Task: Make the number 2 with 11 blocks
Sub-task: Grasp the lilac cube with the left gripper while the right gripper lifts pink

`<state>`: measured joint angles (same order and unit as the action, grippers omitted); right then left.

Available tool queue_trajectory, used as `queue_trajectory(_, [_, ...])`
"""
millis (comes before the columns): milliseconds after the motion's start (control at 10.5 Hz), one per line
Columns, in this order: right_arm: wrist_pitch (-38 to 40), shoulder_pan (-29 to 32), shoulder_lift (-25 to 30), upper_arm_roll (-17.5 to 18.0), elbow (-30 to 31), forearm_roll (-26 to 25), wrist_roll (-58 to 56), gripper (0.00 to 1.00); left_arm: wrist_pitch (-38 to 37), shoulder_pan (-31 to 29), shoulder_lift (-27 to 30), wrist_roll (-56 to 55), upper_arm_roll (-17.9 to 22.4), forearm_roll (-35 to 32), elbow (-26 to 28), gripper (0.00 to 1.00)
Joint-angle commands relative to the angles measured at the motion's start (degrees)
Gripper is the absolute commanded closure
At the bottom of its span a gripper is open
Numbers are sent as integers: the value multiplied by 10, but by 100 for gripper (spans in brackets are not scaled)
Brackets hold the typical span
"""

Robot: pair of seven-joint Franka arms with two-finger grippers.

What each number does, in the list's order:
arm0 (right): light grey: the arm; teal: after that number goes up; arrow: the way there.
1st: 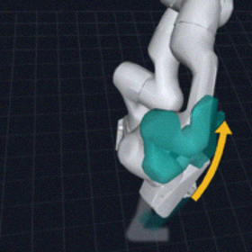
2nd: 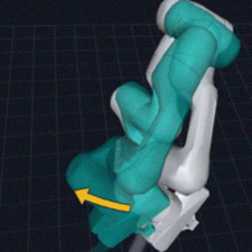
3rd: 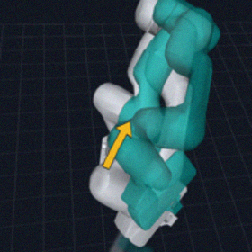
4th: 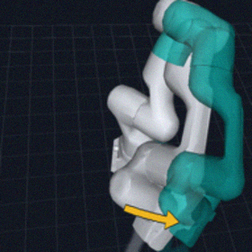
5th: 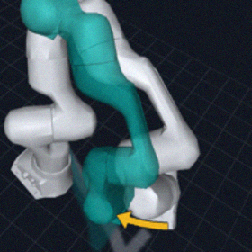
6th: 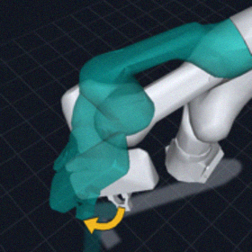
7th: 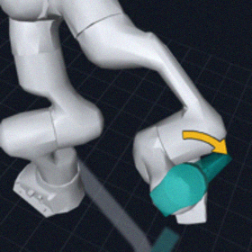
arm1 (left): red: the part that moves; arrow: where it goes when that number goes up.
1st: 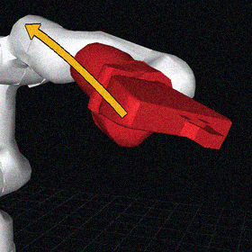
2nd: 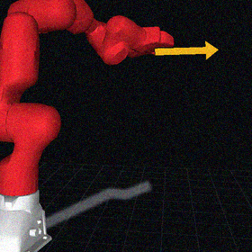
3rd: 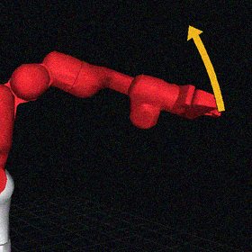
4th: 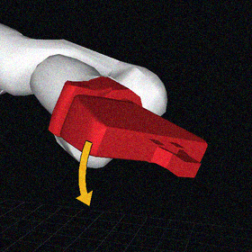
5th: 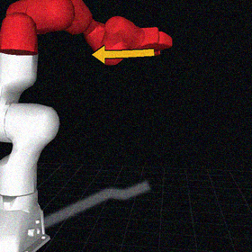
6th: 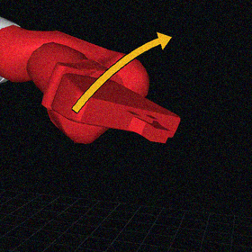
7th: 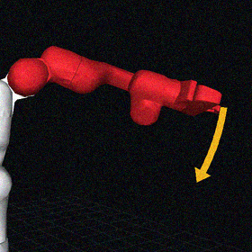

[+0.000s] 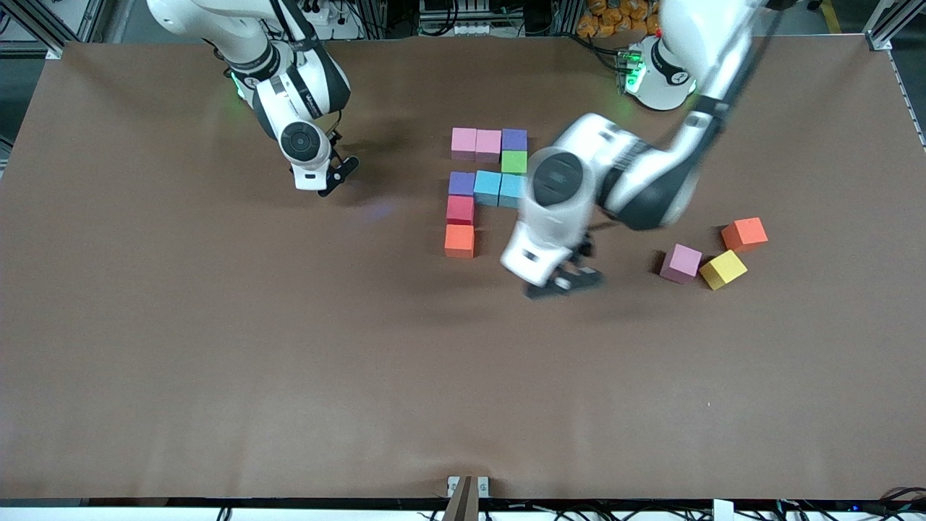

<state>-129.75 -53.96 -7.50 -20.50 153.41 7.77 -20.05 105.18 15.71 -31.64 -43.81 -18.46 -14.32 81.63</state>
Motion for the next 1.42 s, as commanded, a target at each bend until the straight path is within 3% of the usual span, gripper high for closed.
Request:
queue_trajectory(0, [-4, -2, 27, -4, 20, -13, 8, 0, -29, -68, 10, 109, -8, 10, 21, 0])
queue_trajectory(379, [0, 5, 31, -6, 29, -24, 6, 0, -15, -142, 26, 184, -7, -1, 90, 0])
queue_trajectory(664, [0, 13, 34, -7, 37, -28, 6, 0, 91, -207, 89, 263, -9, -15, 214, 0])
queue_trajectory(854, [0, 28, 34, -7, 38, -35, 3, 0, 126, -238, 105, 317, -10, -15, 257, 0])
queue_trajectory(1043, [2, 31, 34, -7, 37, -36, 3, 98, 138, -256, 106, 370, -10, -15, 284, 0])
queue_trajectory(1328, [9, 40, 35, -7, 32, -36, 1, 100, 150, -273, 119, 444, -11, -14, 313, 0])
